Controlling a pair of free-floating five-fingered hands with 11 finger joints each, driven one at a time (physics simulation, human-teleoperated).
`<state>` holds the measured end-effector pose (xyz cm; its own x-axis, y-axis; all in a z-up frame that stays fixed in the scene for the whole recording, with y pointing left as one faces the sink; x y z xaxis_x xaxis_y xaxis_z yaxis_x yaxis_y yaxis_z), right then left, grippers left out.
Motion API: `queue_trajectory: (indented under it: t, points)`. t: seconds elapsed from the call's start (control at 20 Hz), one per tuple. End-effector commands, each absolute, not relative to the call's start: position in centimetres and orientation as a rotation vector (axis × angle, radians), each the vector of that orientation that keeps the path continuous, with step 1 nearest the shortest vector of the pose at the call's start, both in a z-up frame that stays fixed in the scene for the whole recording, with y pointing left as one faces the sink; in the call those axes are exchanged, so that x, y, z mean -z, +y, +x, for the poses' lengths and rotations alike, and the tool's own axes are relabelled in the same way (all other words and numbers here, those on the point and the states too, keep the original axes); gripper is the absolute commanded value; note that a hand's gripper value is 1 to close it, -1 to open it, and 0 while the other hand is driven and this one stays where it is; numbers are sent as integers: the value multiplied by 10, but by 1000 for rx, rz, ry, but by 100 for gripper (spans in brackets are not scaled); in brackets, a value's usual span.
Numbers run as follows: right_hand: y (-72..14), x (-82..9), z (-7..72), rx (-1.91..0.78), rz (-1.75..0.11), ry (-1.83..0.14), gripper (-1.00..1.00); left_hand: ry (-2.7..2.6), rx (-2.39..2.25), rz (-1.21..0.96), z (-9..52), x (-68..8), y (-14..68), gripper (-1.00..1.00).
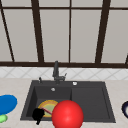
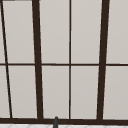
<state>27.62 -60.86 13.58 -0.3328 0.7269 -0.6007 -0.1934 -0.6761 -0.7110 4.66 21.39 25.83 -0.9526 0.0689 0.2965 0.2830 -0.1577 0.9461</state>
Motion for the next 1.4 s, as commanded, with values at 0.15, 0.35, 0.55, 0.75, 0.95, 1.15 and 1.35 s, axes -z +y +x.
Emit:
queue_trajectory:
  t: [0.15,0.35,0.55,0.75,0.95,1.15,1.35]
  points:
    - [-613,-140,258,-2090,-1117,-791,-100,-1939,2250,-410,47,-258,214,0]
    - [-625,-132,250,-2082,-1172,-903,-100,-1939,2250,-410,47,-258,214,0]
    - [-629,-135,247,-2067,-1204,-1019,-100,-1939,2250,-410,47,-258,214,0]
    - [-631,-141,235,-2045,-1223,-1067,-100,-1939,2250,-410,47,-258,214,0]
    - [-636,-145,215,-2030,-1215,-1108,-100,-1939,2250,-410,47,-258,214,0]
    - [-635,-147,223,-2103,-1324,-1072,-100,-1939,2250,-410,47,-258,214,0]
    - [-633,-171,221,-2077,-1363,-1002,-100,-1939,2250,-410,47,-258,214,0]
